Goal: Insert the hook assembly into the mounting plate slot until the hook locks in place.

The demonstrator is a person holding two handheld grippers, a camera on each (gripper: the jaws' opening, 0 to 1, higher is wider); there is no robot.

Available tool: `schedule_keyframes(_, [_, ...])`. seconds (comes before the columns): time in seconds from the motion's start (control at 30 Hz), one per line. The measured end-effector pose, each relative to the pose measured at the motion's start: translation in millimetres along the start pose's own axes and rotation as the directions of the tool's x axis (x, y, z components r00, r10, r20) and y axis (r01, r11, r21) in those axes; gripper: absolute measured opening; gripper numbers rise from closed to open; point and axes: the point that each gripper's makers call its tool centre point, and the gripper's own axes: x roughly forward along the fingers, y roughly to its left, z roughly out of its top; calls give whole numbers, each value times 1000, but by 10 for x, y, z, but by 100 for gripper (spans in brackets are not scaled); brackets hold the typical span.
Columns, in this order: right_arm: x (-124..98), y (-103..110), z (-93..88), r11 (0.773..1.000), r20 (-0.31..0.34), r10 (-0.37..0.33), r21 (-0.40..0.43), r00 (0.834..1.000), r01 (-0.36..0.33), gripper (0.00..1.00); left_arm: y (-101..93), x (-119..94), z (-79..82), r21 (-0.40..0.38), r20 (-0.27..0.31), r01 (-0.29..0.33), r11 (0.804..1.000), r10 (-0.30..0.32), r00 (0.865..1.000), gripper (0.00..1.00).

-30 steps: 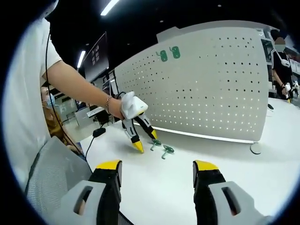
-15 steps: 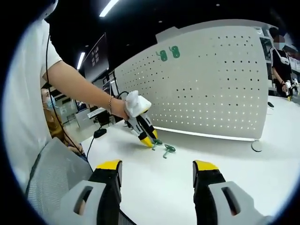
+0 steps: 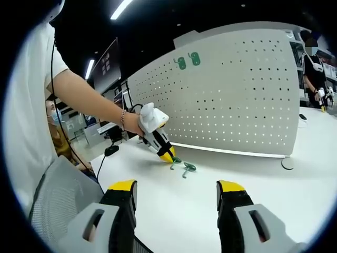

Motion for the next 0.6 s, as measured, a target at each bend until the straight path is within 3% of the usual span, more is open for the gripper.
schedule_keyframes(0.07, [-2,2,-4,1000,0,1,2,1000,-1,60,1,-1,0,12,-2,-7,1000,7,1000,5])
schedule_keyframes(0.1, [-4,2,-6,1000,1,0,2,1000,0,60,5,-6,10,68,-4,-17,998,17,1000,5])
schedule_keyframes(0.23, [-8,1,-14,1000,1,0,5,1000,0,60,9,-4,4,38,-2,-16,999,16,1000,4])
schedule_keyframes(0.6, [5,12,-41,1000,-13,7,-6,1000,-7,60,2,-6,8,55,-2,-22,998,22,1000,4])
